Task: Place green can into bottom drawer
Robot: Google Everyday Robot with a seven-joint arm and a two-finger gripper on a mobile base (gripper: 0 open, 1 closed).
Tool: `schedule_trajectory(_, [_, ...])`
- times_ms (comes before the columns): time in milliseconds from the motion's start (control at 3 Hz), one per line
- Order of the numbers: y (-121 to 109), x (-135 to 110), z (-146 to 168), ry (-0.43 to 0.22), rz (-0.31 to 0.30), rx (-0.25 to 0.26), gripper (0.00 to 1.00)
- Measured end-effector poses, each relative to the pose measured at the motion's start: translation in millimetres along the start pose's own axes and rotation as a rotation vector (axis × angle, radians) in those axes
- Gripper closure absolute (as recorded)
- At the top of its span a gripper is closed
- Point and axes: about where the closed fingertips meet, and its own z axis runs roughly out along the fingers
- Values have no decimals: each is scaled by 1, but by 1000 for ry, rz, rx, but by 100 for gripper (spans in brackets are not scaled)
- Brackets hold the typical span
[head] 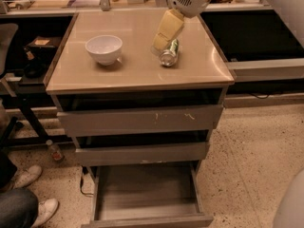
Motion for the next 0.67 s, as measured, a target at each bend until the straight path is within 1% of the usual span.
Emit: schedule_trajectory(667, [0, -2, -1, -8, -1, 2, 0])
